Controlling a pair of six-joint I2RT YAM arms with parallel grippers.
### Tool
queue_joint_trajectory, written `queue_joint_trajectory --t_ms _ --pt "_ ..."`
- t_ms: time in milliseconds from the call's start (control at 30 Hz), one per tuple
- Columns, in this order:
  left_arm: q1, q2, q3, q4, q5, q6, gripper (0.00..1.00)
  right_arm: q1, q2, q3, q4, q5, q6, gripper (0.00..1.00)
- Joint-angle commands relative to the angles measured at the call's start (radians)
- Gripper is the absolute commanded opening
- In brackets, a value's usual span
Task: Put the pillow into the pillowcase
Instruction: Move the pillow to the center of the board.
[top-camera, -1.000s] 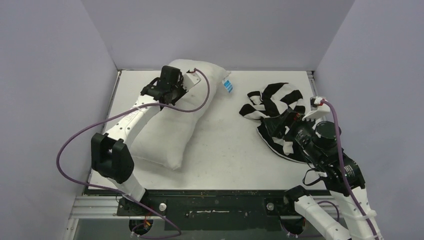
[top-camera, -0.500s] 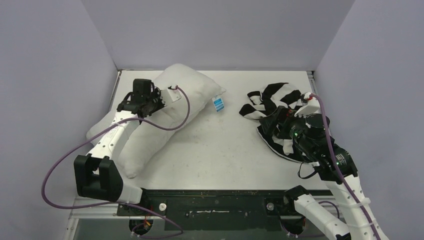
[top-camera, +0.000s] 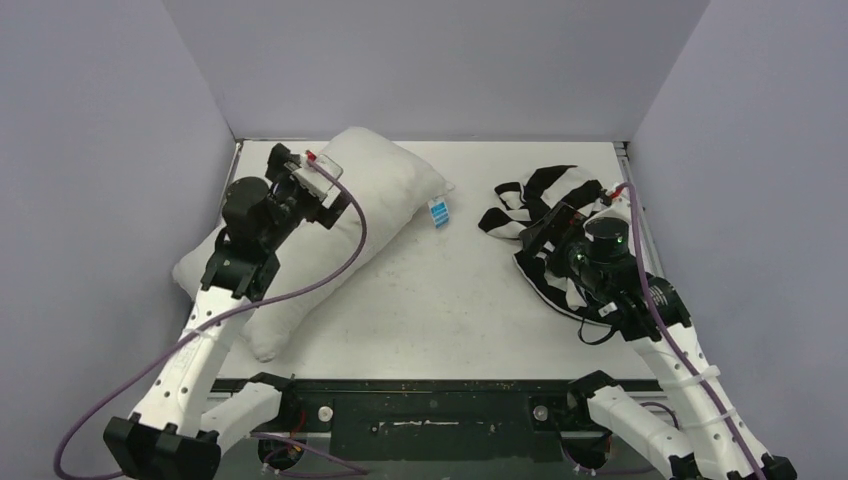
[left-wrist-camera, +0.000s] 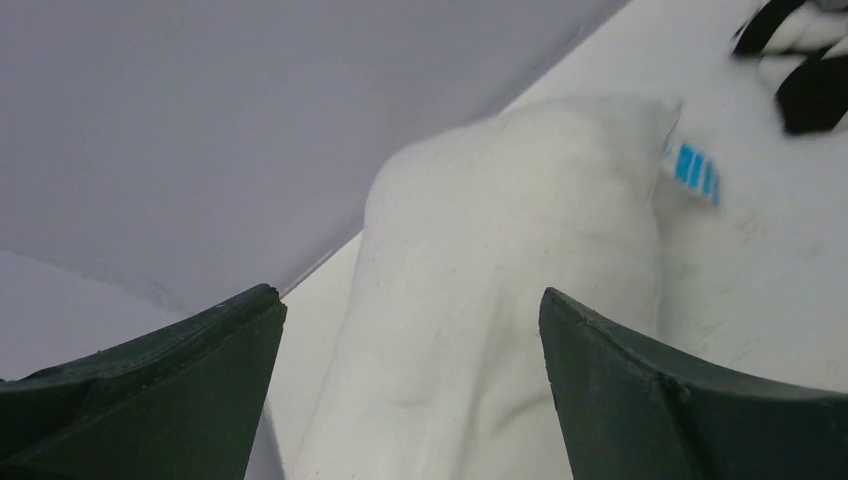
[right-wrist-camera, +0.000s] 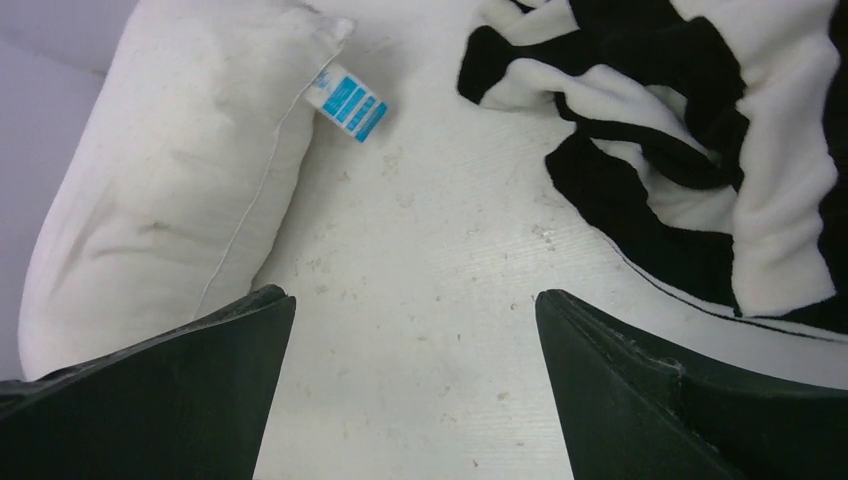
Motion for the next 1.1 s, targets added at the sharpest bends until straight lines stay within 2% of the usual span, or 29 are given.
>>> queue_joint_trajectory --t_ms 0,133,300,400,600,733,900,1067 --pt "-0.029 -0.117 -0.057 0.231 0.090 -0.397 0.97 0.004 0.045 -0.033 -0.045 0.206 0.194 0.91" --pt "-0.037 -0.186 -0.117 0.219 0.075 -0.573 0.97 0.004 0.087 -0.059 -0.166 0.343 0.392 0.86" --pt "-0.080 -0.255 -0.250 0.225 -0.006 -0.637 0.97 0.003 0.156 -0.068 -0.333 0.497 0.591 0.79" --pt "-0.096 -0.246 -0.310 0.210 -0.123 -0.667 0.97 0.001 0.205 -0.077 -0.354 0.547 0.627 0.73" --pt "-0.122 -0.265 -0.361 0.204 -0.172 -0.645 0.97 -0.019 0.293 -0.120 -0.308 0.582 0.619 0.70" --pt "-0.136 -0.295 -0.374 0.200 -0.276 -0.659 0.97 -0.047 0.328 -0.171 -0.141 0.519 0.503 0.69" --pt "-0.139 -0.338 -0.408 0.235 -0.306 -0.646 0.97 -0.050 0.361 -0.283 0.244 0.246 0.219 0.72" --pt "-0.144 -0.378 -0.450 0.274 -0.308 -0.619 0.94 -0.044 0.471 -0.284 0.401 0.170 0.013 0.73"
